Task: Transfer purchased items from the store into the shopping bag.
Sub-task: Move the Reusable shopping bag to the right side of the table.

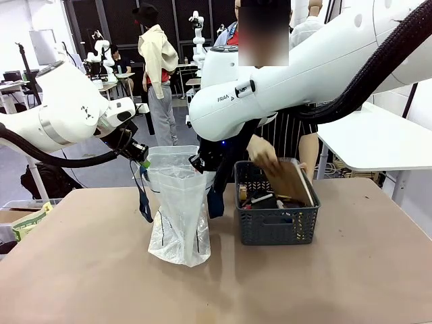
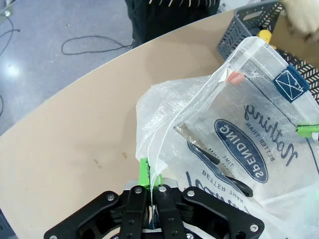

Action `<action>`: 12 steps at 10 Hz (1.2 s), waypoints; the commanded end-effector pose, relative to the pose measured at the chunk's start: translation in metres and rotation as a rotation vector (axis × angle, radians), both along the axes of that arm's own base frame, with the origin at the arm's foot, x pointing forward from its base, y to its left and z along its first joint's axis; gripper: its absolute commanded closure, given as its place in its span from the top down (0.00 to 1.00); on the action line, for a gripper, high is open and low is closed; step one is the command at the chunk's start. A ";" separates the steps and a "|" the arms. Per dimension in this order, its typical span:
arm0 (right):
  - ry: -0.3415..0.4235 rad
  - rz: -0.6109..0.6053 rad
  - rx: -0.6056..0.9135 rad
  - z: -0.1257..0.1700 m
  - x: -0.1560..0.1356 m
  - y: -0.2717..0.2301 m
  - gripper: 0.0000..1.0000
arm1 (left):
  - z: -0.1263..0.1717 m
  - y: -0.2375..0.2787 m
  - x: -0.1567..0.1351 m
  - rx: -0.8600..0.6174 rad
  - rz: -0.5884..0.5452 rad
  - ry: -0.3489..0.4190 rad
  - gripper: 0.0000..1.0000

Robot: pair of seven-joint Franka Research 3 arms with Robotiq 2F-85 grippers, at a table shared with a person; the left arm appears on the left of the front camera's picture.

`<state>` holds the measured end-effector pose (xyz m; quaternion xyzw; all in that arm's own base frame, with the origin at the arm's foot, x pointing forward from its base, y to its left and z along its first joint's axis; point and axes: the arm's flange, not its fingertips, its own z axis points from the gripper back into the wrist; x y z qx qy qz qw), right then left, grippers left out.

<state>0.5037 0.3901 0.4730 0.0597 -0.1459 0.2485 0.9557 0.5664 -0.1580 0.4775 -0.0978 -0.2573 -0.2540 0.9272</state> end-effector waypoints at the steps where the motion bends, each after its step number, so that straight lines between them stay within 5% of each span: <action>1: 0.000 0.000 -0.001 -0.002 -0.001 -0.001 0.00 | 0.000 0.001 0.000 0.000 0.002 0.000 0.00; 12: 0.000 0.000 -0.001 -0.002 -0.001 -0.001 0.00 | 0.000 0.001 0.000 0.000 0.002 0.000 0.00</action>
